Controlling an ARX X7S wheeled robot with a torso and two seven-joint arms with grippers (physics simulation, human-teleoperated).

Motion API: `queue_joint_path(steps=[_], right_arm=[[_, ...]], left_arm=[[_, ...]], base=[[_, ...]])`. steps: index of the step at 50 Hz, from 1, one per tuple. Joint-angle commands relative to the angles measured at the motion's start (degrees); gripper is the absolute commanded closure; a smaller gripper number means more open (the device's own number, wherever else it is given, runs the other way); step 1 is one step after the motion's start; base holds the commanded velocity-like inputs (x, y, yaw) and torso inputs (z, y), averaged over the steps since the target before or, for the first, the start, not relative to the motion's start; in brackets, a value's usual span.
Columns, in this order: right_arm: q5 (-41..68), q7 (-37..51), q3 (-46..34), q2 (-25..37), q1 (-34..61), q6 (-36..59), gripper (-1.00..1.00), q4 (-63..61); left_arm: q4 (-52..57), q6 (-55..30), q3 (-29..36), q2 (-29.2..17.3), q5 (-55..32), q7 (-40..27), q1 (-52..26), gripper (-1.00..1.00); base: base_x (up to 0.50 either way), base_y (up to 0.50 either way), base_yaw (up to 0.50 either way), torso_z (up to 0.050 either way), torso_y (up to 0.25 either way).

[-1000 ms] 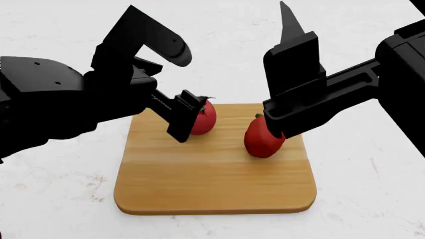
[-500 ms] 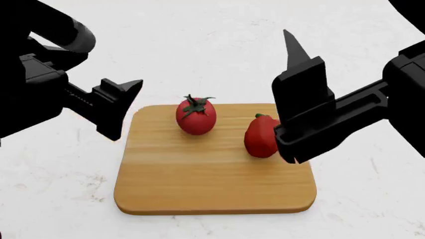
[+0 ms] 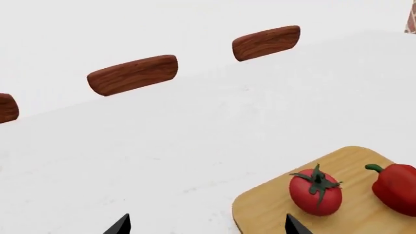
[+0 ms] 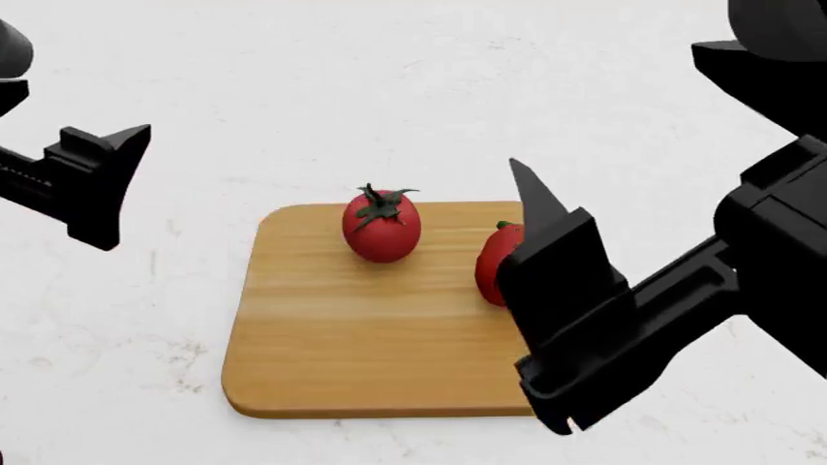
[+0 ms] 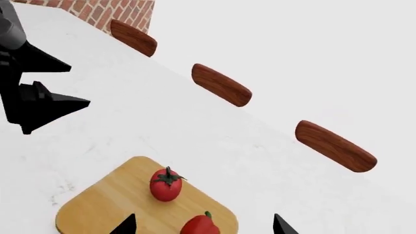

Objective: Place the avocado, onion, tomato and bell pepper on the cutting board.

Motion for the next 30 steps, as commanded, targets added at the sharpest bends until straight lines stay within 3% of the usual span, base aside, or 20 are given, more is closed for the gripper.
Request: queue_joint_path(steps=[1, 17, 30], right_arm=[[7.2, 0.7, -3.4, 0.0, 5.1, 2.9, -1.00, 1.2], [12.0, -0.5, -6.7, -1.6, 7.0, 5.0, -1.00, 0.7], [15.7, -2.3, -7.2, -1.4, 4.1, 1.3, -1.00, -0.2]], left_arm=[[-0.5, -0.8, -0.4, -2.7, -0.1, -1.1, -0.6, -1.00], [-1.5, 0.4, -0.5, -2.7, 0.6, -0.9, 0.7, -1.00], [-2.2, -0.1, -0.1, -1.4, 1.9, -0.7, 0.6, -1.00]], base=[[0.00, 0.00, 0.00, 0.000, 0.000], [0.00, 0.00, 0.00, 0.000, 0.000], [0.00, 0.00, 0.00, 0.000, 0.000]])
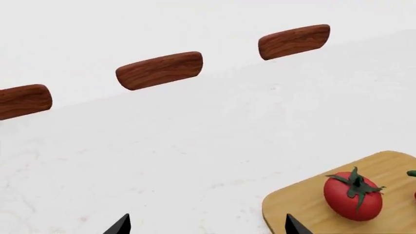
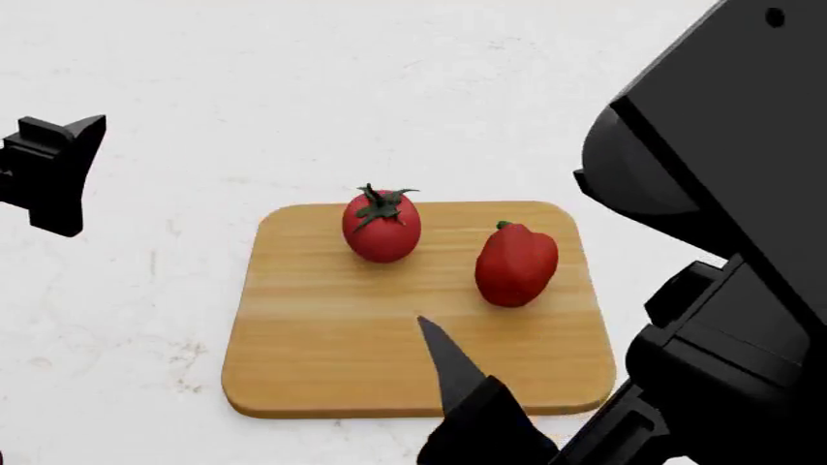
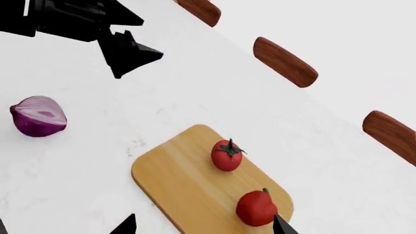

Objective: Place the avocado, onion, tomato and bell pepper on the cutting board.

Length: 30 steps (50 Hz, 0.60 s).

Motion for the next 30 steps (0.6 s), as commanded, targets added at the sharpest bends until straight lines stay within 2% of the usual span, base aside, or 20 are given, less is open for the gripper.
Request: queue_joint_path(steps=[1, 30], right_arm=[[3.5, -1.4, -1.0, 0.0, -1.4, -1.6, -1.00, -0.9], [8.3, 0.3, -6.7, 3.0, -2.1, -0.5, -1.00, -2.3]], left_arm=[[-0.6, -0.2, 0.2, 0.9, 0.9, 0.2, 0.1, -1.00], [-1.7, 0.0, 0.6, 2.3, 2.6, 1.1, 0.8, -1.00]], base=[[0.00, 0.00, 0.00, 0.000, 0.000], [0.00, 0.00, 0.00, 0.000, 0.000]])
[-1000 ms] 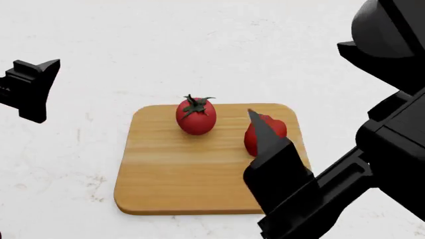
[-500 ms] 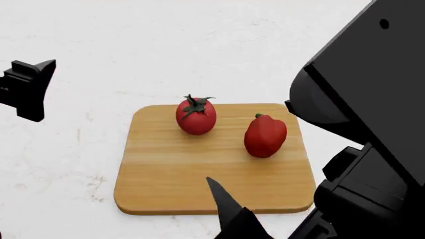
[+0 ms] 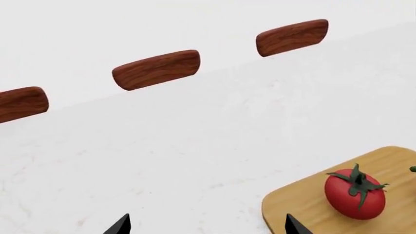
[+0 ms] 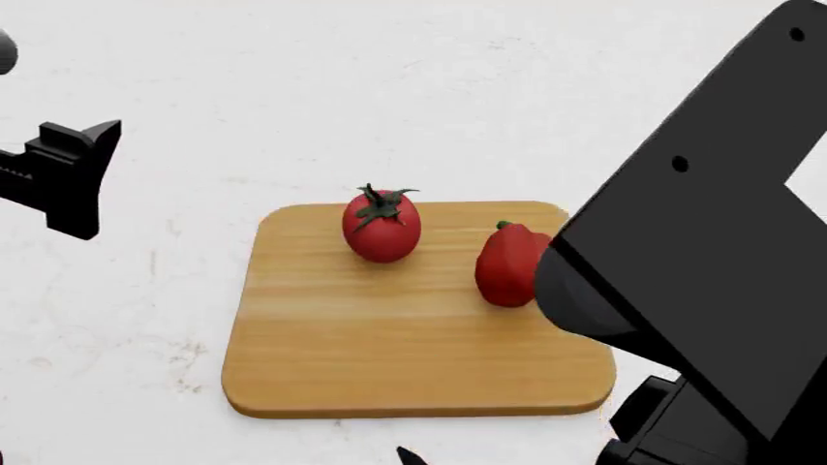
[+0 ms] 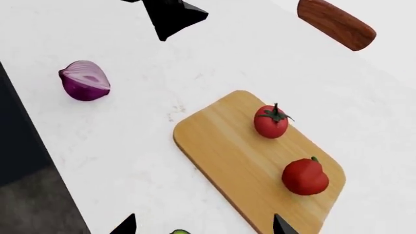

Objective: Place the avocado, onion, tomato and bell pepper on the cutting board.

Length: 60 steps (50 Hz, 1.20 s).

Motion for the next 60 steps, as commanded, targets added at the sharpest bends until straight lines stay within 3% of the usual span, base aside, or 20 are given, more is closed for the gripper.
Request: queue_joint_path(steps=[1, 13, 30, 60], right_arm=[[1.5, 1.1, -2.3, 1.3, -0.1, 0.7, -1.00, -0.6], [4.2, 2.8, -4.7, 3.1, 1.4, 1.4, -1.00, -1.5], [-11.4, -6.9, 1.9, 3.6, -14.2, 0.4, -1.00, -3.3], [-22.1, -14.1, 3.3, 1.9, -26.0, -2.8, -1.00, -4.6]], left_arm=[[-0.3, -0.2, 0.1, 0.5, 0.5, 0.2, 0.1, -1.00], [-0.5, -0.4, 0.0, 0.9, 0.8, 0.3, -0.1, -1.00], [0.2, 0.1, -0.2, 0.3, 1.0, -0.4, 0.6, -1.00], [0.5, -0.2, -0.8, -0.2, 1.0, -0.8, 0.5, -1.00]], base=[[0.00, 0.00, 0.00, 0.000, 0.000], [0.00, 0.00, 0.00, 0.000, 0.000], [0.00, 0.00, 0.00, 0.000, 0.000], [0.00, 0.00, 0.00, 0.000, 0.000]])
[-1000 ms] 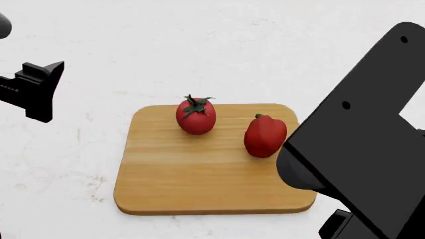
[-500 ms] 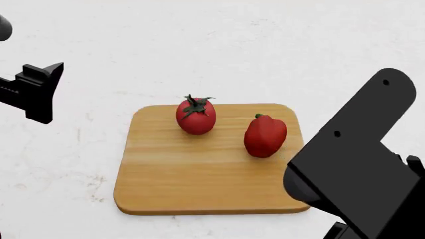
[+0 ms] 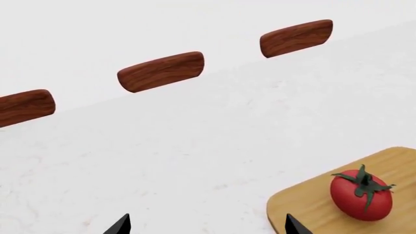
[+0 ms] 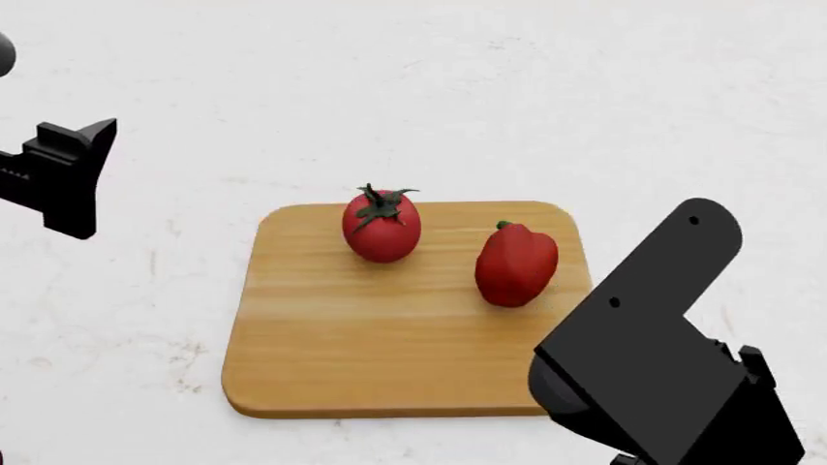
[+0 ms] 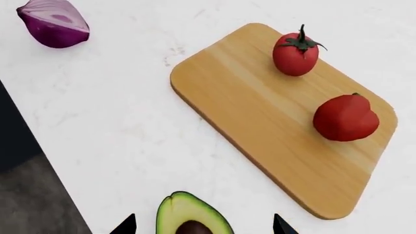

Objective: Place the avocado, onion, tomato and bell pepper on the cutting board.

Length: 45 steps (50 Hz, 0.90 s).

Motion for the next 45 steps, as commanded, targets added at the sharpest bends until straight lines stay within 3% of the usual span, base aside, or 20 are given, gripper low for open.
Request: queue_joint_path(steps=[1, 45], right_arm=[[-4.9, -3.1, 0.4, -0.9, -4.9, -1.0, -1.00, -0.1], [-19.8, -12.3, -0.1, -3.3, -17.8, -5.0, -1.00, 1.1]], left_arm=[[0.0, 0.0, -0.1, 0.0, 0.2, 0.0, 0.1, -1.00], [0.4, -0.1, -0.7, -0.2, 0.4, -0.7, 0.4, -1.00]], base=[[0.00, 0.00, 0.00, 0.000, 0.000], [0.00, 0.00, 0.00, 0.000, 0.000]])
